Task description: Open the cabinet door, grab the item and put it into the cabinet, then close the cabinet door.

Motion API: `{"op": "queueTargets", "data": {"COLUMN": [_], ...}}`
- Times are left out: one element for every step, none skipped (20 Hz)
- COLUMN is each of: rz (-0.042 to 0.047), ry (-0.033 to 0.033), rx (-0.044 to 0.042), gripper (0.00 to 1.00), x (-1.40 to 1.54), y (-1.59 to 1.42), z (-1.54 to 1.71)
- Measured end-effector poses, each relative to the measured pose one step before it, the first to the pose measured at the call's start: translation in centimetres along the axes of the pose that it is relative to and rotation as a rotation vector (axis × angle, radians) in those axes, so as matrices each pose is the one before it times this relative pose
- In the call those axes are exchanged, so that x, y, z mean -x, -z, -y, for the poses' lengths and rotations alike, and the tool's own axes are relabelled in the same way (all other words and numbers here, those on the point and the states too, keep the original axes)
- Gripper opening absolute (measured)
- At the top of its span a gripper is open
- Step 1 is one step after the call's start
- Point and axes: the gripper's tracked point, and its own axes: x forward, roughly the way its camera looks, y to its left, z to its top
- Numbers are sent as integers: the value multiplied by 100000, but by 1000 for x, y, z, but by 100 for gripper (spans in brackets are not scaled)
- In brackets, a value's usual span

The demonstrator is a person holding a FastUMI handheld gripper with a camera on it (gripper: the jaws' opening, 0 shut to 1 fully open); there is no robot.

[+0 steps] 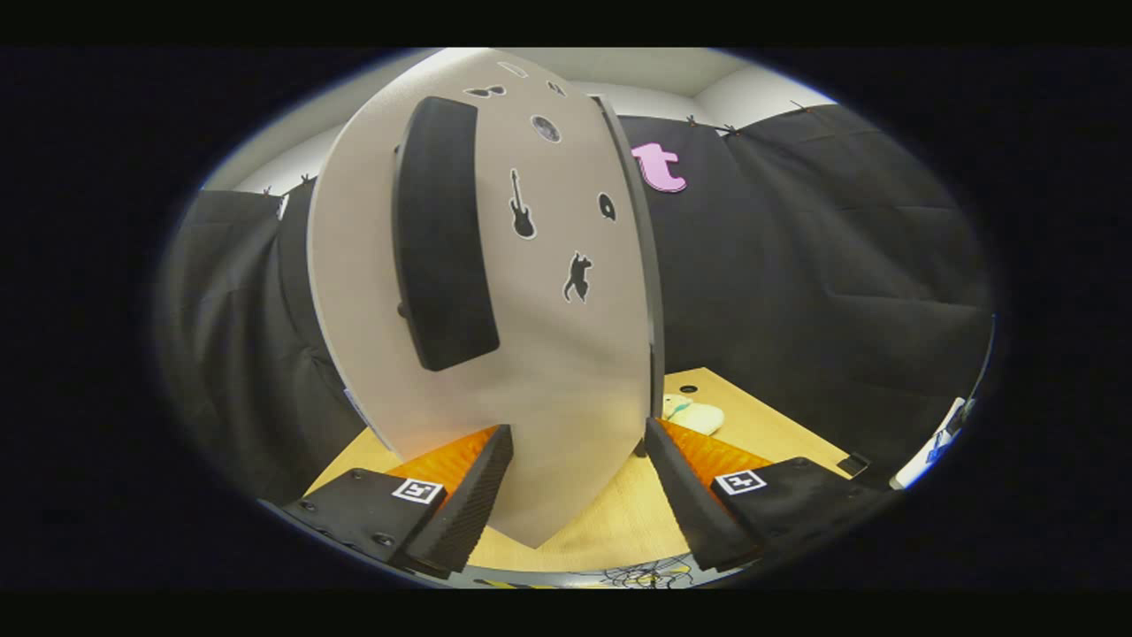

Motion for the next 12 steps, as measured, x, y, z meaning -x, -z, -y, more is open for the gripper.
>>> {"op": "queueTargets", "data": {"rz": [-21,1,-2,25,-428,-512,-570,-437,-439,-182,-297,470], "ry": [244,-31,7,-510,-236,-25,140,149,-6,-346,216,464], "rx": [170,-91,-205,-393,-304,59,294,498,523,472,842,735], "gripper": [96,96,96,96,97,97,97,97,97,97,97,97], "x": [-406,-755,-962,-900,-889,-1074,-970,-1322,-1405,-877,-672,-323], "y": [-8,79,62,133,204,231,363,332,441,-46,45,-59], "z": [-618,-762,-879,-865,-329,-233,-366,-676,-1040,-485,-289,-424]}}
